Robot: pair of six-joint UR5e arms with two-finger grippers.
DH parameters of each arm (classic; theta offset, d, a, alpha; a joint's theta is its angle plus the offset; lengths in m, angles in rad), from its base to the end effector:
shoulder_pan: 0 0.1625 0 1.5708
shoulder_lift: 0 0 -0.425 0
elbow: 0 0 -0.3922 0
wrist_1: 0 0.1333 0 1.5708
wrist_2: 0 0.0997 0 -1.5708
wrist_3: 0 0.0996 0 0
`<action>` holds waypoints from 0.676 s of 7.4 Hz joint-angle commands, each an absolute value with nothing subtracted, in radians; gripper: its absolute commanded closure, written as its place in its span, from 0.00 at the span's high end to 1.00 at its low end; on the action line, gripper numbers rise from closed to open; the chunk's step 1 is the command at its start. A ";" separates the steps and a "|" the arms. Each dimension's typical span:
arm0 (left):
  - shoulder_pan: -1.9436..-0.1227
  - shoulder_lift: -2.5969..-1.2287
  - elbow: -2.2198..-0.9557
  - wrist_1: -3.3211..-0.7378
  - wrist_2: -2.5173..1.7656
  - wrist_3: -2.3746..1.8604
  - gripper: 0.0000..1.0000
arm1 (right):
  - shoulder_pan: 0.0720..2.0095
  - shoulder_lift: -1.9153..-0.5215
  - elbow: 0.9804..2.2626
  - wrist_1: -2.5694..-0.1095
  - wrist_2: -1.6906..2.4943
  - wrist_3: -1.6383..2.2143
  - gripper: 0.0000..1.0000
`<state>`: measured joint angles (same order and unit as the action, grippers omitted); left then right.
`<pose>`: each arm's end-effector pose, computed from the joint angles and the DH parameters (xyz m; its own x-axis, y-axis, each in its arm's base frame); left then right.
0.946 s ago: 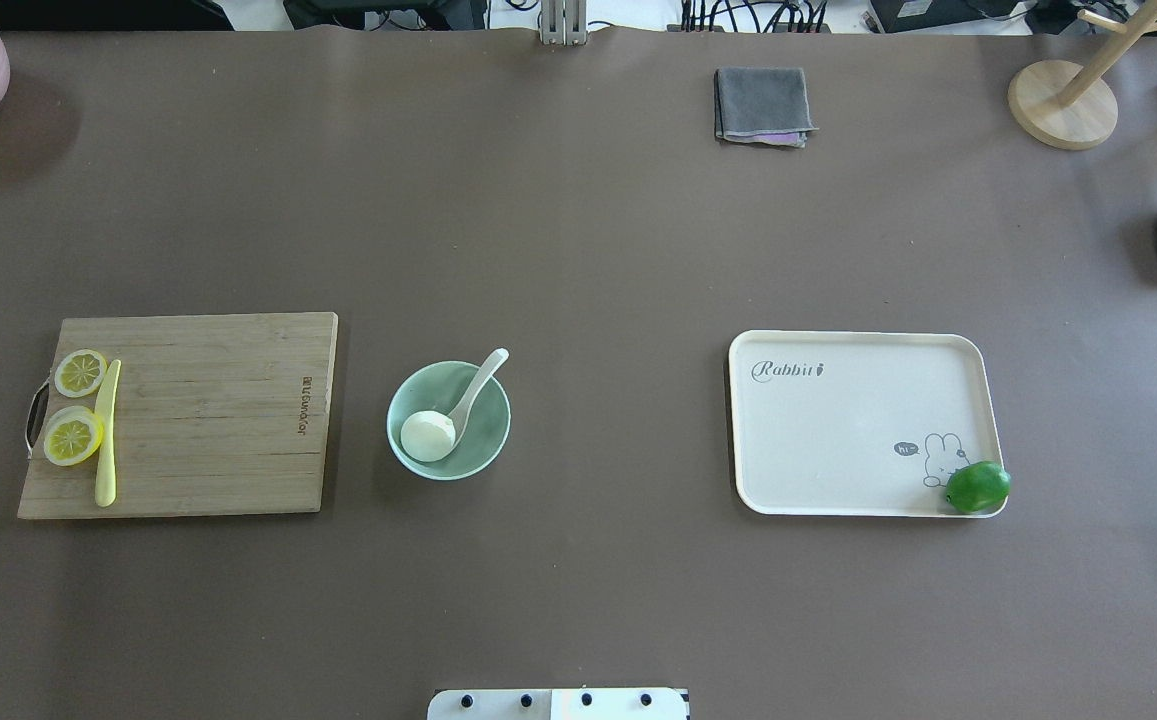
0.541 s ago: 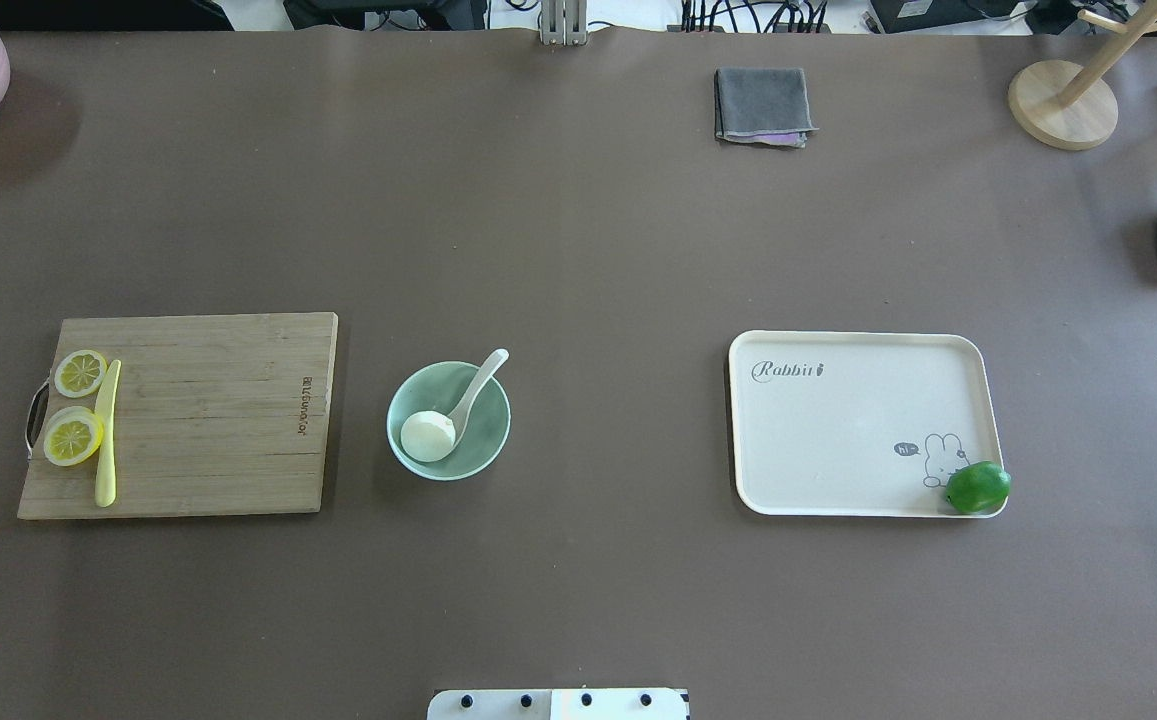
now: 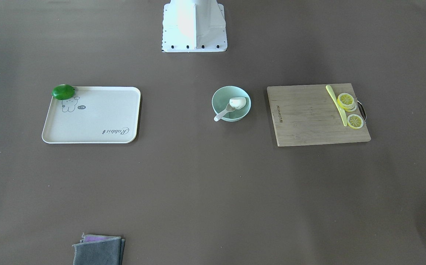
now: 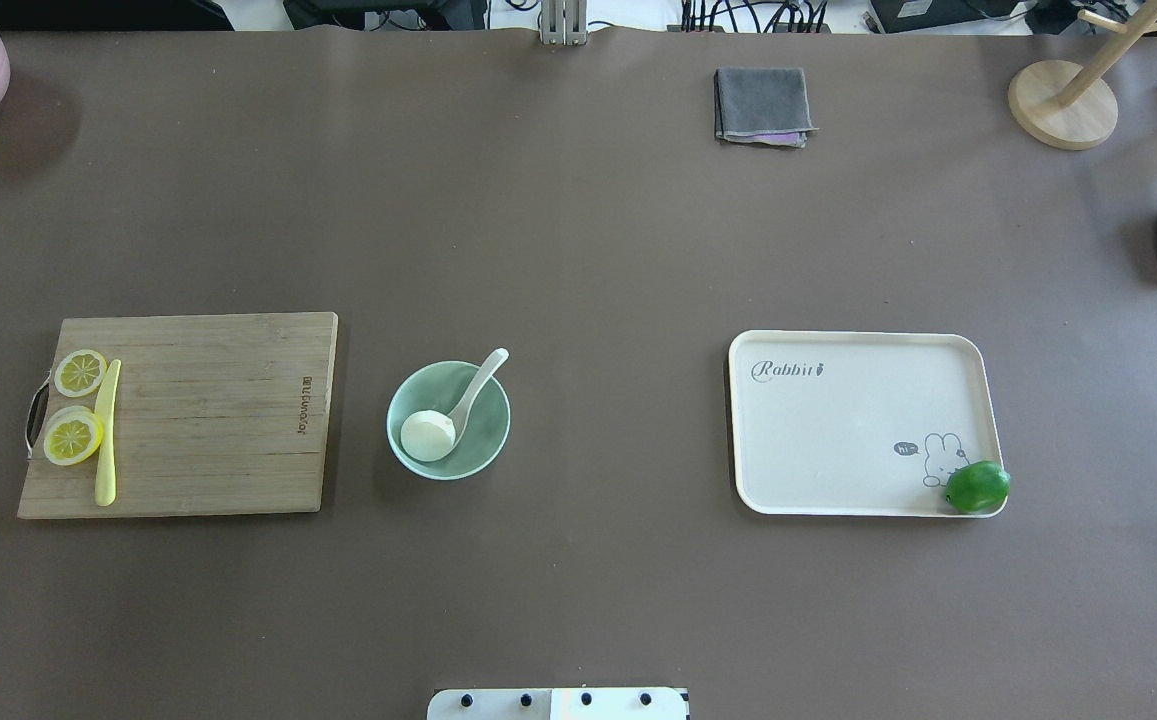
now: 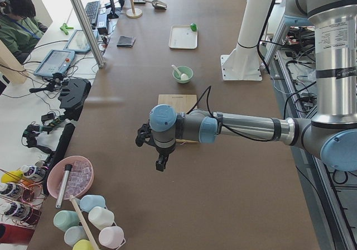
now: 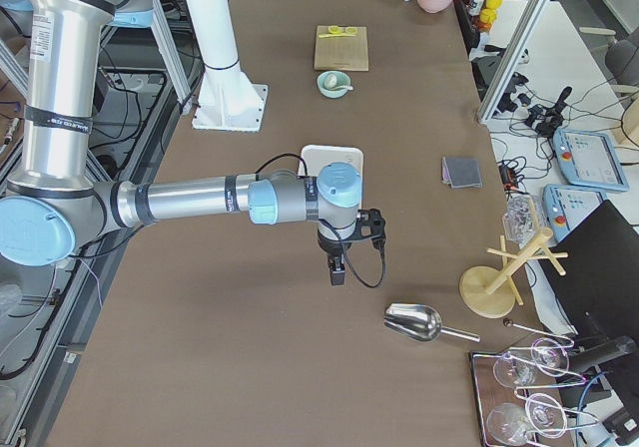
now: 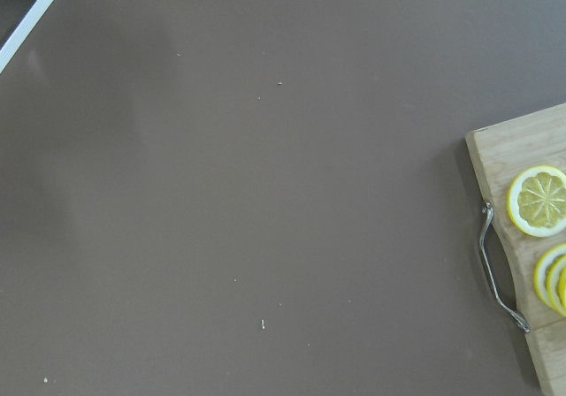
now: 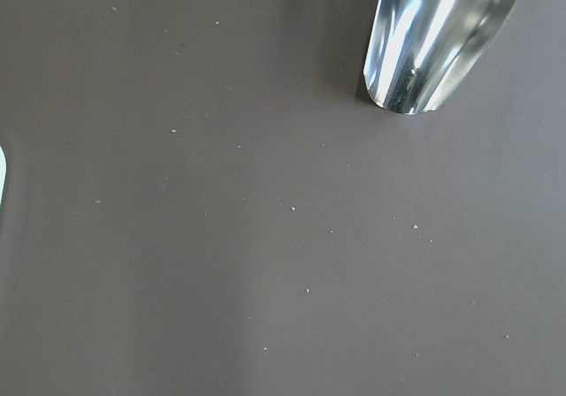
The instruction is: Put spoon and bun in bowl
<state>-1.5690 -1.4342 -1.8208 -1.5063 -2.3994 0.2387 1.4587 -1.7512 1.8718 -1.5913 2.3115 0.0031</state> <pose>-0.0591 -0.4348 0.6015 0.6563 0.2723 -0.7037 -0.1615 0.9617 0.2215 0.0187 -0.4244 0.5966 0.7262 -0.1465 0.6717 0.1091 0.9892 0.0978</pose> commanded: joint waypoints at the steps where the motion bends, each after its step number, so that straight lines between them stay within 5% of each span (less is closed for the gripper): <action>1: -1.689 -1.445 -1.841 -1.388 -2.347 0.348 1.00 | 1.457 -1.758 1.855 -1.585 2.298 0.003 1.00; 5: -1.686 -1.457 -1.824 -1.324 -2.313 0.351 1.00 | 1.457 -1.756 1.845 -1.585 2.304 -0.005 1.00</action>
